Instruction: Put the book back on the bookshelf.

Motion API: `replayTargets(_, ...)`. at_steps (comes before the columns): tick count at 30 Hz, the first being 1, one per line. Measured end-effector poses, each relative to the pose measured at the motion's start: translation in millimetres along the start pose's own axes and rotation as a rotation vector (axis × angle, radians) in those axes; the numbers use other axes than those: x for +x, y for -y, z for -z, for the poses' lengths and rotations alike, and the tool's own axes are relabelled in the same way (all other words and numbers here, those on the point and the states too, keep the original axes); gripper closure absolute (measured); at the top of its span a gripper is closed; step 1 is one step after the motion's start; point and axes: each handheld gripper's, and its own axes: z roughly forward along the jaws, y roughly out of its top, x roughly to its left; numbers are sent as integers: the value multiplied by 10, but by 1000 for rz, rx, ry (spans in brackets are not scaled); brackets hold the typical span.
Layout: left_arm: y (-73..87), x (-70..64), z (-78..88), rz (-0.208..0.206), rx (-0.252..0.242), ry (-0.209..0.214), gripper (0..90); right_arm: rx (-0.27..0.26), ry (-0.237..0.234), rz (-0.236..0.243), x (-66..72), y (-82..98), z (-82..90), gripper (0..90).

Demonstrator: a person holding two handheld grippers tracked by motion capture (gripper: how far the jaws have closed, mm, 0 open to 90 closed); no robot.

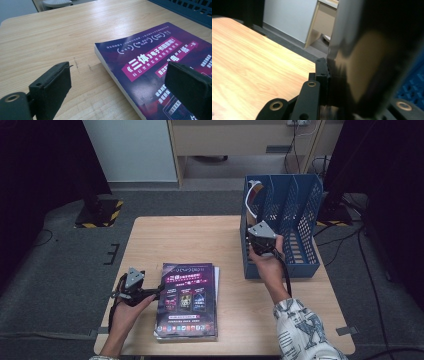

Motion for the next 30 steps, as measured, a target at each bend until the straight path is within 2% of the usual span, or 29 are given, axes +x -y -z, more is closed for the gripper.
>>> replayTargets(2, 0, 3, -1, 2, 0, 0, 66, 3, 15, 4, -42, 15, -20, 862)
replayTargets(4, 2, 4, -3, 3, 1, 0, 66, 3, 9, -16, -67, 31, -33, 862)
replayTargets(5, 3, 4, -4, 2, 1, 0, 66, -2, -5, -42, -72, 42, -29, 852)
replayTargets(6, 3, 4, -5, 1, 1, 1, 66, -2, -5, -42, -72, 42, -29, 852)
replayTargets(11, 3, -5, -2, 0, 1, 3, 66, -16, -43, -93, -40, 80, -25, 754)
replayTargets(19, 4, 1, 2, 3, 1, 3, 66, -38, -75, -147, -9, 47, 4, 610)
replayTargets(23, 4, 1, 5, 2, 1, 2, 66, -39, -105, -175, 2, 40, 22, 488)
replayTargets(24, 4, 2, 5, 3, 1, 2, 66, -42, -109, -178, 5, 44, 31, 487)
replayTargets(30, 4, -3, 5, 2, 1, 3, 66, -55, -109, -214, 27, 91, 61, 388)
